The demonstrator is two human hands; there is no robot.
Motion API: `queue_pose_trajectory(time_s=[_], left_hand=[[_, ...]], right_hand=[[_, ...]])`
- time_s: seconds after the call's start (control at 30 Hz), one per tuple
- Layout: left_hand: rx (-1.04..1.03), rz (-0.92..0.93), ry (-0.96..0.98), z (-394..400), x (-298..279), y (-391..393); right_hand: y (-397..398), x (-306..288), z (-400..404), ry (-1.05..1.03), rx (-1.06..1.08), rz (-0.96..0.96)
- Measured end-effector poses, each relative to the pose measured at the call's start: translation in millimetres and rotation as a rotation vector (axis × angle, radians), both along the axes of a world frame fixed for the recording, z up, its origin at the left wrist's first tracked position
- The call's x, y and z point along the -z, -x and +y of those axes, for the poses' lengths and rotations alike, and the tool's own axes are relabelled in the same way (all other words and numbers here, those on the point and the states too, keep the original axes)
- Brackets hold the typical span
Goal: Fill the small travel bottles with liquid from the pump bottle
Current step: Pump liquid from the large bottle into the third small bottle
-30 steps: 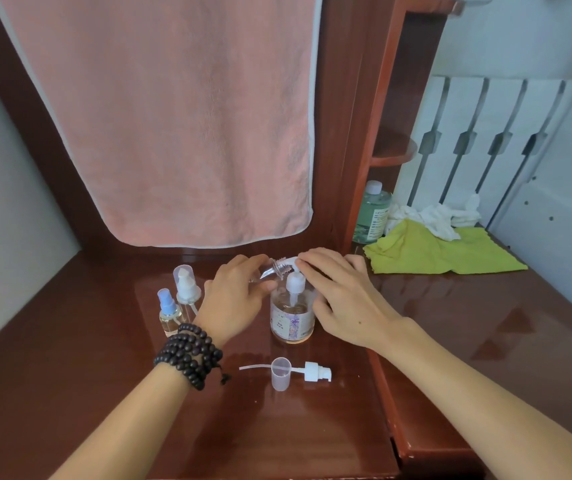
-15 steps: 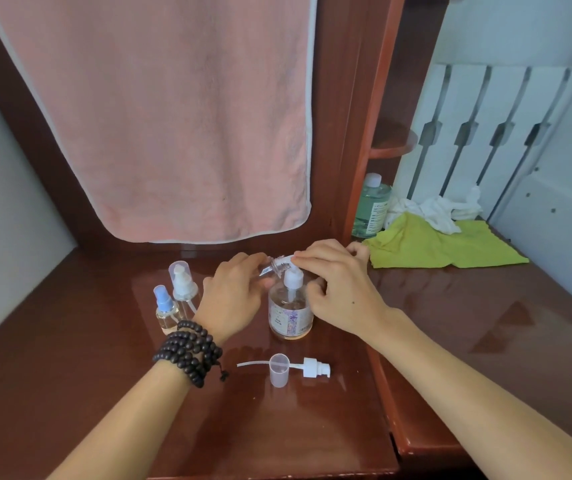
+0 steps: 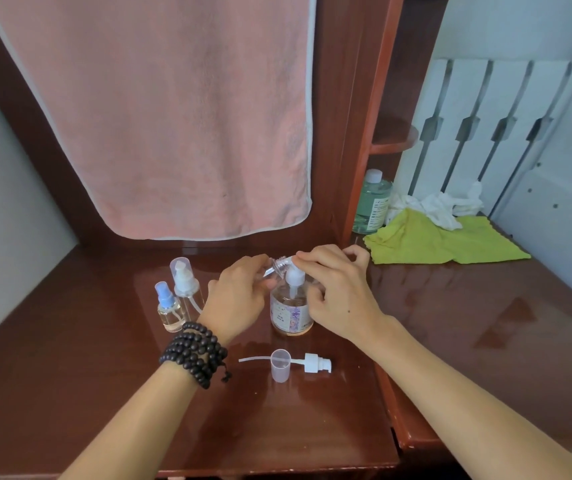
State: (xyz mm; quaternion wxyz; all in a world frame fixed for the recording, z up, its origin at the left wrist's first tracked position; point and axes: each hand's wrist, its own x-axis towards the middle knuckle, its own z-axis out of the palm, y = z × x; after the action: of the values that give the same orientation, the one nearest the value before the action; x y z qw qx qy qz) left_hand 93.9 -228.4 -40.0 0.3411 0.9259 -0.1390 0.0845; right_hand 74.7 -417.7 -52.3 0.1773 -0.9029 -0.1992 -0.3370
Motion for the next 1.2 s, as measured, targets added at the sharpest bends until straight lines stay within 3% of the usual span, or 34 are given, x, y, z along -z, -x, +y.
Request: queue_pose_trajectory(time_s=[0.3,0.53,0.73,0.97,1.2], left_hand=[[-0.004,-0.055,0.015,-2.3,-3.9,2.1],[-0.012,-0.010,-0.020,-2.7,1.2,0.6],[0.009,-0.027,-0.020,0.1,-7.2,0.8],[-0.016,-0.010,-0.109,-5.5,-2.7,-0.8],[-0.007,-0.026,-0.018,-2.3,-7.8,1.6]], right_hand=[[0.1,3.3,-0.1,0.007,0.030,-0.109],[-1.5,2.1,0.4,-0.059,-0.007,-0.005],[1.4,1.6,0.8,0.032,-0.002,-0.027],[-3.7,5.4,-1.8,-0.049,0.006,-0.001],[1.6,1.5,1.6,-0.002,-0.003,-0.018]])
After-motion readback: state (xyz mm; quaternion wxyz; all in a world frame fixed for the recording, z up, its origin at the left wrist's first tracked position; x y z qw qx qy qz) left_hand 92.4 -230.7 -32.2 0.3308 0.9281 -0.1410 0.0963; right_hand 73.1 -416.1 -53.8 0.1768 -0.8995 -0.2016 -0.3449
